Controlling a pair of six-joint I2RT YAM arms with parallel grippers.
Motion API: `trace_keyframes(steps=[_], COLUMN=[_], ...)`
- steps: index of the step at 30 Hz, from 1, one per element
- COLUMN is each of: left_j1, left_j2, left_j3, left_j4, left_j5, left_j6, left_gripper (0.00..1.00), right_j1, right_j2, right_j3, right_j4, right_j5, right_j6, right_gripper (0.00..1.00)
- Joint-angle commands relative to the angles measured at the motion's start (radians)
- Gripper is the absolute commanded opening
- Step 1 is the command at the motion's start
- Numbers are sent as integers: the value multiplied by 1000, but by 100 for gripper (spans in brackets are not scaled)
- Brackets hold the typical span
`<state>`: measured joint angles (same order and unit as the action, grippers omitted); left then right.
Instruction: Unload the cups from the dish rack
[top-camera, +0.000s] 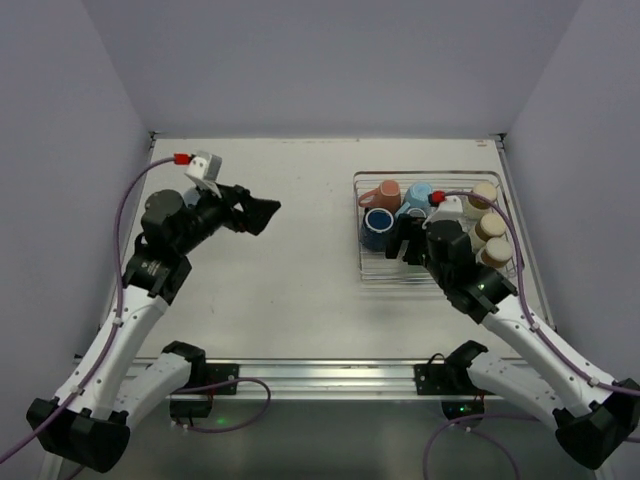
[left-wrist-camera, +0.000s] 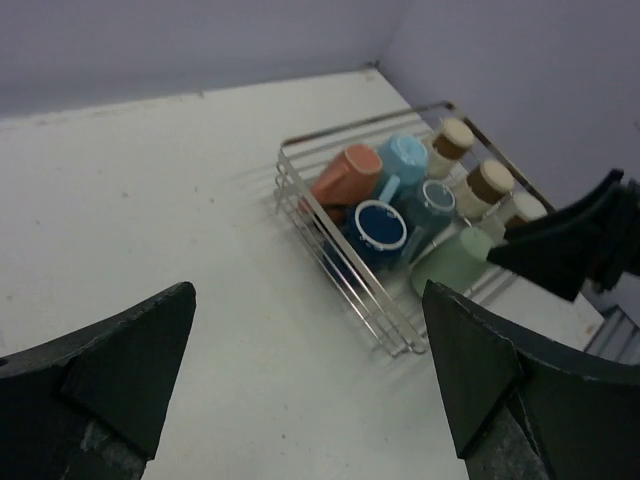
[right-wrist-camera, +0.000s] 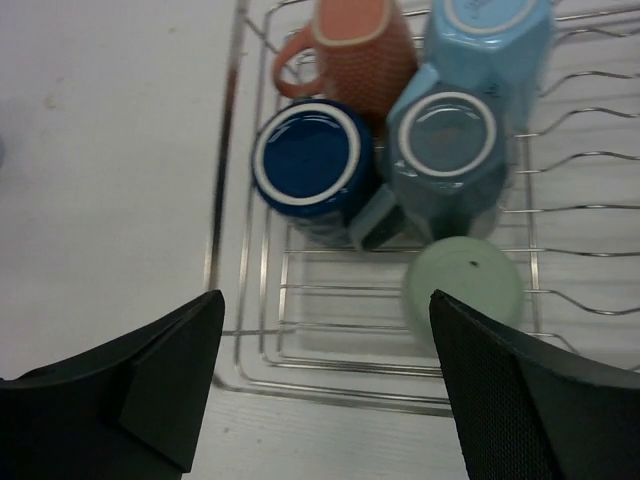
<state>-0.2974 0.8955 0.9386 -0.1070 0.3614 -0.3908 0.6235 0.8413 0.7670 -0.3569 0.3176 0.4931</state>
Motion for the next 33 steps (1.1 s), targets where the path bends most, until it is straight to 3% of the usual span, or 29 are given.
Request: trace_keyframes(steps=[1,4,10,20,23,28,33], left_j1=[-12,-13,-13,-9,-11,-9,-9], left_j2=[-4,-62,-105,-109,-93,-67,-12], left_j3=[-173,-242,-213,-215,-219,-227,-244], left_j4=[43,27,-23,-45,-43,-16,84], left_j5=[183,195,186,205,212,273,401], left_j6=[-31,15,62,61,56,34,-42], left_gripper=[100,100,100,100,100,100,100], right_j1=[-76,-131,-137,-143,-146,-145,-142], right_j2=[41,82,217,379,413,329,81], right_j3=[12,23,81,106,121,104,63], right_j4=[-88,-100,-109,-132,-131,-139,-120], right_j5=[140,153,136,248,270,305,256], right_j6=[-1,-2,9,22,19,25,-4], right_gripper=[86,89,89,85,75,39,31])
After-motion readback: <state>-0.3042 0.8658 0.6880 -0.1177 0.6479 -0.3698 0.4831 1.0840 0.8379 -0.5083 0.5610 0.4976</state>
